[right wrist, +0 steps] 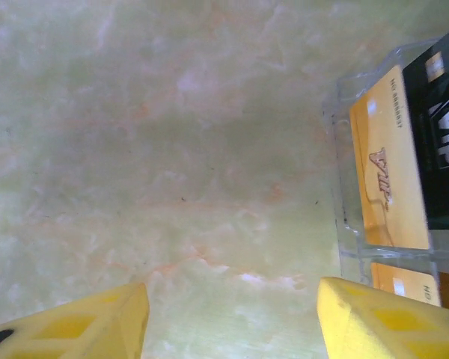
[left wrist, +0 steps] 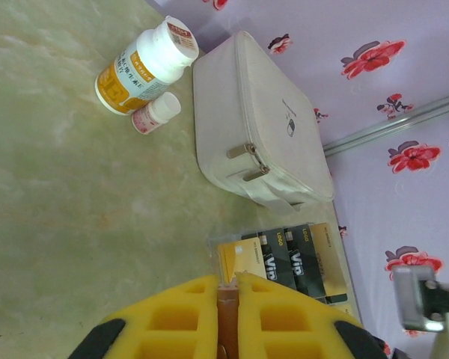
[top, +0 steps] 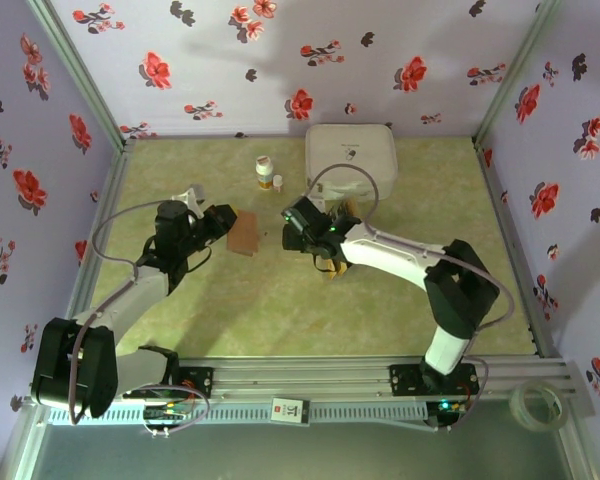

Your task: Put the credit cards into the card holder

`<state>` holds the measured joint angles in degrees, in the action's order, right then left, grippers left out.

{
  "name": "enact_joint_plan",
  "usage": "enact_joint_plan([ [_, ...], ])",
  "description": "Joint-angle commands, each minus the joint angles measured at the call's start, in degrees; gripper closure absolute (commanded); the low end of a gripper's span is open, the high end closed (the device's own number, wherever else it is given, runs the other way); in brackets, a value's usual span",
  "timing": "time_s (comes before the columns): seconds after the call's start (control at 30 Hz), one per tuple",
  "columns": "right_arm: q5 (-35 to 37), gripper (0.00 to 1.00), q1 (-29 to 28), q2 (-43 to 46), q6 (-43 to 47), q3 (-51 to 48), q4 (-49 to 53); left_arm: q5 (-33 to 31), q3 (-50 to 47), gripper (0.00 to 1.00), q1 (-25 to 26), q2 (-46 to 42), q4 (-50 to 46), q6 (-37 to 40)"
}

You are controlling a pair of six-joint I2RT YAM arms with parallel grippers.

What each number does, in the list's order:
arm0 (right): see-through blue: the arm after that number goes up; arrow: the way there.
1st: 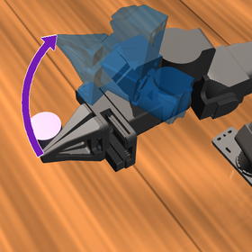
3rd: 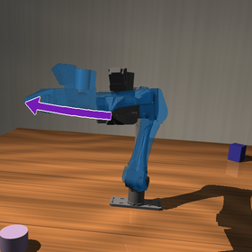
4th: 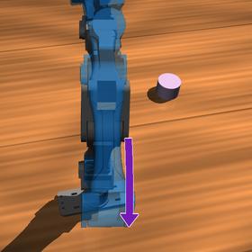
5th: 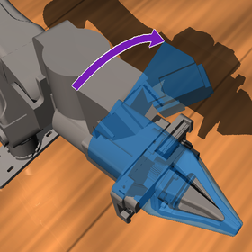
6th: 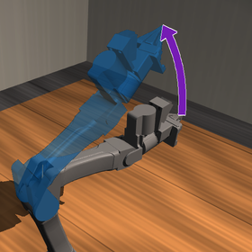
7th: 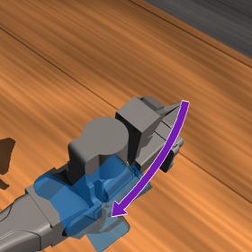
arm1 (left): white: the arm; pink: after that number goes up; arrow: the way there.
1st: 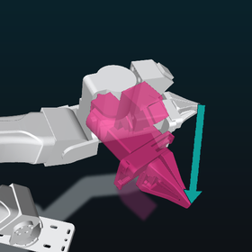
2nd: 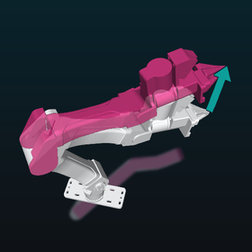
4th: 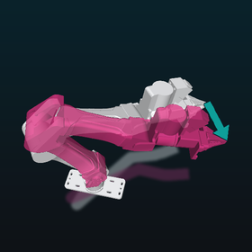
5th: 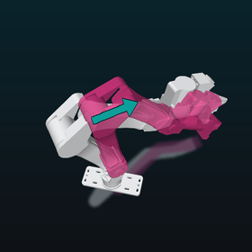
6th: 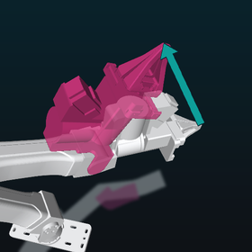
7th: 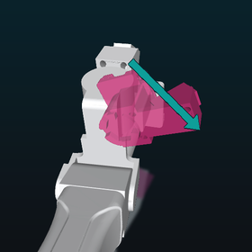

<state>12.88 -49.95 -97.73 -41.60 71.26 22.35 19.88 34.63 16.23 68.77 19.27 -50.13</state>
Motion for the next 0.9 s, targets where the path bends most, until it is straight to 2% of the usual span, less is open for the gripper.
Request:
enact_joint_plan([
  [0.0, -3.3, 0.39, -0.4, 4.7, -1.3, 0.5, -2.7, -0.5, -0.1, 1.0, 0.0, 0.2, 1.7, 2.0],
  [0.23, -11.8, 0.38, -0.3, 2.5, -3.8, 2.2, -8.5, -0.5, 0.2, 1.0, 0.0, 0.6, 1.7, 2.2],
  [0.4, -13.8, 0.41, 0.0, -0.3, -5.4, 2.7, -11.0, -0.6, 0.4, 1.0, 0.0, 0.5, 1.6, 2.3],
  [0.53, -15.1, 0.46, 0.3, -2.2, -6.1, 2.4, -13.1, -0.5, 0.6, 1.0, 0.0, 0.6, 1.6, 2.1],
  [0.77, -18.7, 0.65, 1.7, -4.0, -8.6, 0.1, -19.4, -0.7, 0.5, 1.0, 0.1, 0.5, 1.6, 2.1],
  [0.87, -19.8, 0.67, 1.9, -4.7, -9.3, -0.2, -20.6, -0.7, 0.4, 1.0, 0.1, 0.7, 1.7, 2.1],
])
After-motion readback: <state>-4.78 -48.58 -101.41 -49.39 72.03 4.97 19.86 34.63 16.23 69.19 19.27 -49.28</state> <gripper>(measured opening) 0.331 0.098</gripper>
